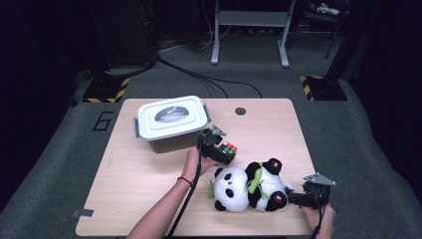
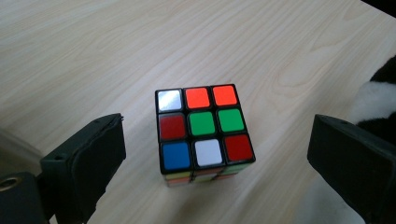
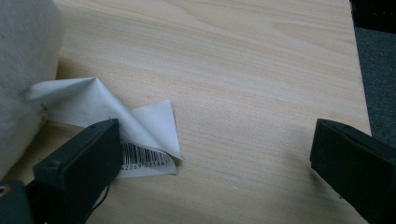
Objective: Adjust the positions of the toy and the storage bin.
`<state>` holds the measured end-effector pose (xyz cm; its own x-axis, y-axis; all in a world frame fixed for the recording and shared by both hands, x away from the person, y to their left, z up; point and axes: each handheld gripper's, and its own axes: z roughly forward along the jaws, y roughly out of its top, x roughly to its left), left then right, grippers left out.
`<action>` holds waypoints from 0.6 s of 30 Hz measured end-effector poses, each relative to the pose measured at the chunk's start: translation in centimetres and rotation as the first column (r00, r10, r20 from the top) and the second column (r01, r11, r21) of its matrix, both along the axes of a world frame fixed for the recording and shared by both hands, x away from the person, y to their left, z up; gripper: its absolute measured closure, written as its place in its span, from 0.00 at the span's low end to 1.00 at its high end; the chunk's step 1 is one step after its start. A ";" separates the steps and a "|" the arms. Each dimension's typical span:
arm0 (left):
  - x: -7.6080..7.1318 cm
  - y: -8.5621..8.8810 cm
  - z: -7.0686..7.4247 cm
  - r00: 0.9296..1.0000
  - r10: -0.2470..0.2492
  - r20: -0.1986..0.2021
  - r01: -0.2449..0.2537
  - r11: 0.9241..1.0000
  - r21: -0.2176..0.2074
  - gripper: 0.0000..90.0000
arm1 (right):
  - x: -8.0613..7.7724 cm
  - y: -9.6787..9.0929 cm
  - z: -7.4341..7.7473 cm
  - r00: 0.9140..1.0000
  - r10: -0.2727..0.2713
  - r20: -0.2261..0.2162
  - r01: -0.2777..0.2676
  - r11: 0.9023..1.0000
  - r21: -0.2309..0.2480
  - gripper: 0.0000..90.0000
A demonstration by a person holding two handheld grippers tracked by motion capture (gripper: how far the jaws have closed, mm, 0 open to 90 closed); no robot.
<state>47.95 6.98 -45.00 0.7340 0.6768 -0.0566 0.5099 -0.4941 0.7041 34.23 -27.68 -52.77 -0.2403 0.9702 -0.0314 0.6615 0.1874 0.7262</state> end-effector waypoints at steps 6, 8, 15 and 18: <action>1.3 -0.9 -0.7 1.000 0.009 -0.029 -0.009 1.000 0.020 0.07 | 0.0 0.0 0.0 1.000 -0.002 0.002 0.002 1.000 -0.001 0.02; 1.7 -1.1 -0.9 0.999 0.011 -0.037 -0.010 1.000 0.023 0.09 | 0.0 0.0 0.0 1.000 -0.001 0.002 0.001 1.000 -0.001 0.02; 2.4 -1.5 -1.7 0.996 0.009 -0.088 -0.006 0.999 0.036 0.20 | 0.0 0.0 0.0 1.000 -0.003 0.002 0.003 1.000 0.001 0.02; 2.5 -1.4 -2.1 0.995 -0.001 -0.102 0.005 0.999 0.039 0.29 | 0.0 -0.1 0.0 1.000 -0.001 0.001 0.001 1.000 0.002 0.02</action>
<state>50.48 5.61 -47.10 0.7276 0.6779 -0.1051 0.5769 -0.5219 0.6284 34.21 -27.73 -52.78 -0.2389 0.9706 -0.0294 0.6609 0.1847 0.7274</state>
